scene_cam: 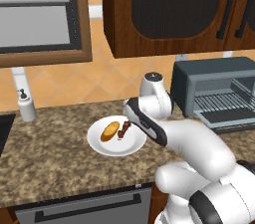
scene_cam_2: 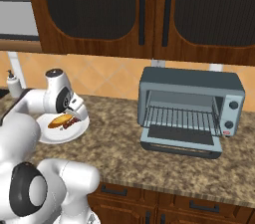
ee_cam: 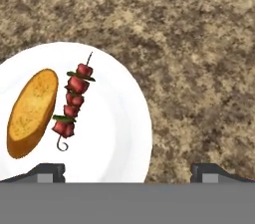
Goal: Pick up the kebab skewer and baguette bread, and place them inside the toaster oven. Close the toaster oven door and start by setting the timer.
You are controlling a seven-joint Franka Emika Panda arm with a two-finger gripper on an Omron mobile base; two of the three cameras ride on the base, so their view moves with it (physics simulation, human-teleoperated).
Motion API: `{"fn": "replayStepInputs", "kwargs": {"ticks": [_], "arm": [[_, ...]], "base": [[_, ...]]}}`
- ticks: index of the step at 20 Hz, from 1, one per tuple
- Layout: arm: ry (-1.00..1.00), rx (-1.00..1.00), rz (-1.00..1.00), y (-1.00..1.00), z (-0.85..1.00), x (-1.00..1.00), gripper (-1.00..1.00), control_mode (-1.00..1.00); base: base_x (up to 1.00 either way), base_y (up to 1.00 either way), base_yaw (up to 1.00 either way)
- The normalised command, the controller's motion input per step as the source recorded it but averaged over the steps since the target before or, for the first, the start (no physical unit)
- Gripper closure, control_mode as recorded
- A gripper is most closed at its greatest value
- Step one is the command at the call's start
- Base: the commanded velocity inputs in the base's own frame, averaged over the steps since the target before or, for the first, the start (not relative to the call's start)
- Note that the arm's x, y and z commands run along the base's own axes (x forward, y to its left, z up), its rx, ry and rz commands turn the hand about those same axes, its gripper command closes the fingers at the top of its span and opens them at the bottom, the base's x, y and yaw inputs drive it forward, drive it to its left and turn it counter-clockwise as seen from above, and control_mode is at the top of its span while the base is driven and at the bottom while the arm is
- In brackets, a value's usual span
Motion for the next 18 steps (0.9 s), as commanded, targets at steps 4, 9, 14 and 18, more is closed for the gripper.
{"fn": "replayStepInputs", "kwargs": {"ticks": [4,9,14,18], "arm": [[0.00,0.00,-0.04,0.04,-0.29,0.27,-1.00,-1.00],[0.01,0.01,-0.03,0.01,-0.13,0.06,-1.00,-1.00],[0.02,0.06,-0.08,0.10,-0.03,0.05,-1.00,-1.00],[0.00,0.00,-0.10,0.27,-0.14,0.15,-1.00,-1.00]], "base": [[0.00,0.00,0.00],[0.00,0.00,0.00],[0.00,0.00,0.00],[0.00,0.00,0.00]]}}
